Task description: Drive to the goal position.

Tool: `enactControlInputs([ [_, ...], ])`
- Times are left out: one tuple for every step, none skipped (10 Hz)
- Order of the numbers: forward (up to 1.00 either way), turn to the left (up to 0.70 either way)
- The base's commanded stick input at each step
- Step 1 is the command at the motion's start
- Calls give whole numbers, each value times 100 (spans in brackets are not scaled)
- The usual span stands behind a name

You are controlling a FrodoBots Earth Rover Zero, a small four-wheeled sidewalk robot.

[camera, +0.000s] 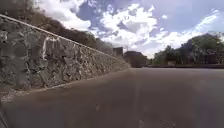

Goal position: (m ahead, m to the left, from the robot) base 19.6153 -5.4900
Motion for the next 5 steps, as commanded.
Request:
enactControlInputs([
  [70,0],
  [70,0],
  [70,0],
  [70,0],
  [70,0],
])
